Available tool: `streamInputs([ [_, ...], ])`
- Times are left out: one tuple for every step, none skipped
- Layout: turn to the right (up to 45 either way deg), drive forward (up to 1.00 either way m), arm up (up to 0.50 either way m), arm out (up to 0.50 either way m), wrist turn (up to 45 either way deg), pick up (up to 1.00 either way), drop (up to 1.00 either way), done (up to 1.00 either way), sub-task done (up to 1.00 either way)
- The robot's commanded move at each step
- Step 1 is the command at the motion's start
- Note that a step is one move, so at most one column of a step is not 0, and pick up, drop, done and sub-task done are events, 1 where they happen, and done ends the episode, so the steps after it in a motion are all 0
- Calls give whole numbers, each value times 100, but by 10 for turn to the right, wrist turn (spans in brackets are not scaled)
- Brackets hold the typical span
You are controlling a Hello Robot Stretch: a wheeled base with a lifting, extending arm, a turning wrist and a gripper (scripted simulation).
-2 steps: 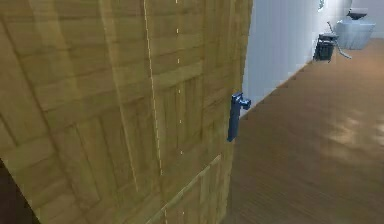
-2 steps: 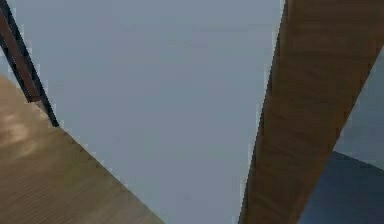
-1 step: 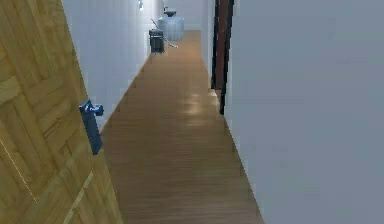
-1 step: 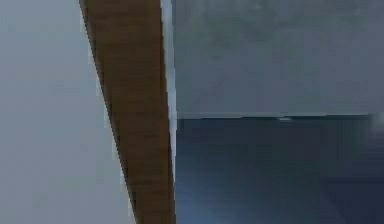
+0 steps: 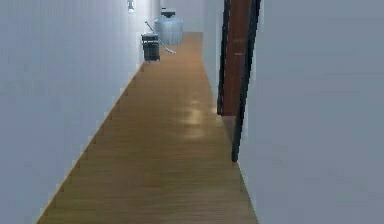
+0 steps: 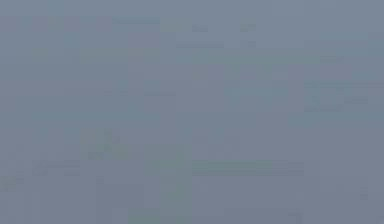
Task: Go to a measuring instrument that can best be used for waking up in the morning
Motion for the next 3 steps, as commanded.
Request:
streamInputs([
  [0, 100, 0, 0, 0, 0, 0, 0, 0],
  [60, 0, 0, 0, 0, 0, 0, 0, 0],
  [0, 75, 0, 0, 0, 0, 0, 0, 0],
])
